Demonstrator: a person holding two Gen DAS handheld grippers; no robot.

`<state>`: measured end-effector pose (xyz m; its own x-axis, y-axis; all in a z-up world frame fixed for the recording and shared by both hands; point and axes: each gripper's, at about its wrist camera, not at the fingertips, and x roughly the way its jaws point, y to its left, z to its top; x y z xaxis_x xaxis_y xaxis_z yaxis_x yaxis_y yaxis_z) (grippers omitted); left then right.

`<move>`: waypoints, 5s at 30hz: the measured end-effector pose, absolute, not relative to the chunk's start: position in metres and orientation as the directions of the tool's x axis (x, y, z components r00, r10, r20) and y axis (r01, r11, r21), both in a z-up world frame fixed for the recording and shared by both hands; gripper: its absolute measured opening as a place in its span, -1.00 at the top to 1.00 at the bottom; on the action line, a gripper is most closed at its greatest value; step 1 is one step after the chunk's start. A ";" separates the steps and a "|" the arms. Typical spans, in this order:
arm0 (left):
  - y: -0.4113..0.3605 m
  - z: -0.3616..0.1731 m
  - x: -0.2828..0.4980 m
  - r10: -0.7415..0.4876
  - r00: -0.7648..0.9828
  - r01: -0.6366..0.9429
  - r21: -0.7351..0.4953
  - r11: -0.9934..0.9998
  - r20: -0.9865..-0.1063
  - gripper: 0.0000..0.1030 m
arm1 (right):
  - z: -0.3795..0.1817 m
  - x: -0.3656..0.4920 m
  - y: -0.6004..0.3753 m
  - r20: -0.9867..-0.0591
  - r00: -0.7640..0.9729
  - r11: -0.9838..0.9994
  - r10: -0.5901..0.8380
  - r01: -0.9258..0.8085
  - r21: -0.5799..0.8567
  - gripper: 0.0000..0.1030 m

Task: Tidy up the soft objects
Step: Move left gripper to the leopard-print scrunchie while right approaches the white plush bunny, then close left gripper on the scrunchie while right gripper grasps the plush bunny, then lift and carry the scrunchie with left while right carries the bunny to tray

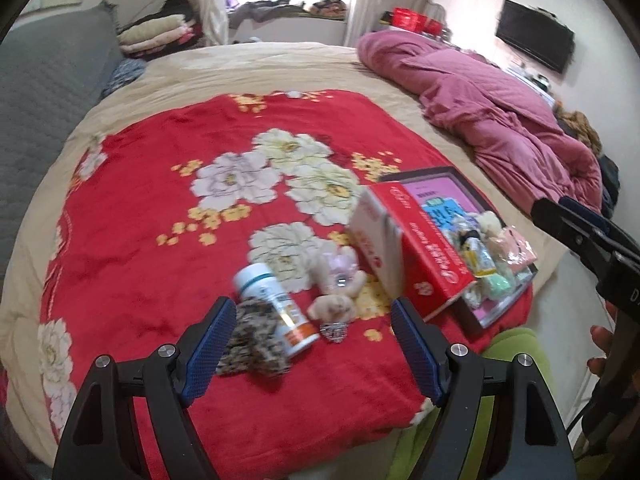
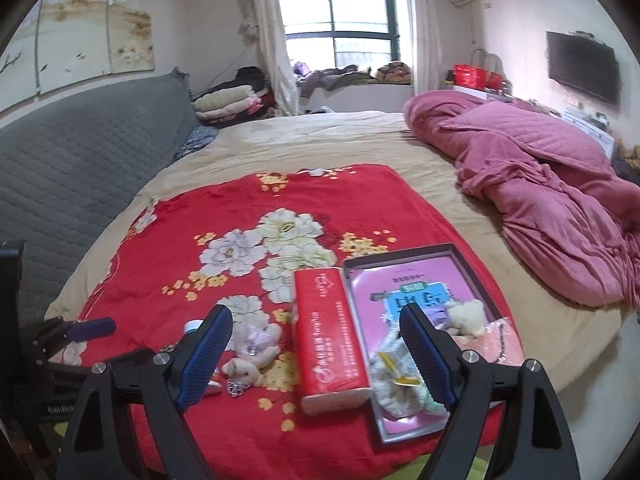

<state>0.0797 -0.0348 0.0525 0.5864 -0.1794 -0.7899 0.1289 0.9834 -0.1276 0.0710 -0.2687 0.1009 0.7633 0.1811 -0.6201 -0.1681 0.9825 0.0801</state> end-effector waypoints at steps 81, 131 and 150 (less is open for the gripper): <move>0.045 -0.120 0.148 -0.196 0.413 -0.051 -0.237 0.970 -0.889 -0.64 | -0.103 0.218 -0.121 -0.931 0.352 0.975 -0.095 -0.157 -0.158 0.08; -0.147 0.058 0.131 -0.385 0.555 0.307 -0.248 0.919 -0.738 0.76 | 0.101 0.103 -0.399 -0.636 0.763 0.965 0.118 0.064 0.255 0.25; -0.281 0.045 0.170 -0.417 0.454 0.466 -0.189 0.864 -0.788 0.76 | 0.060 0.109 -0.478 -0.667 0.745 0.950 0.036 0.182 0.254 0.25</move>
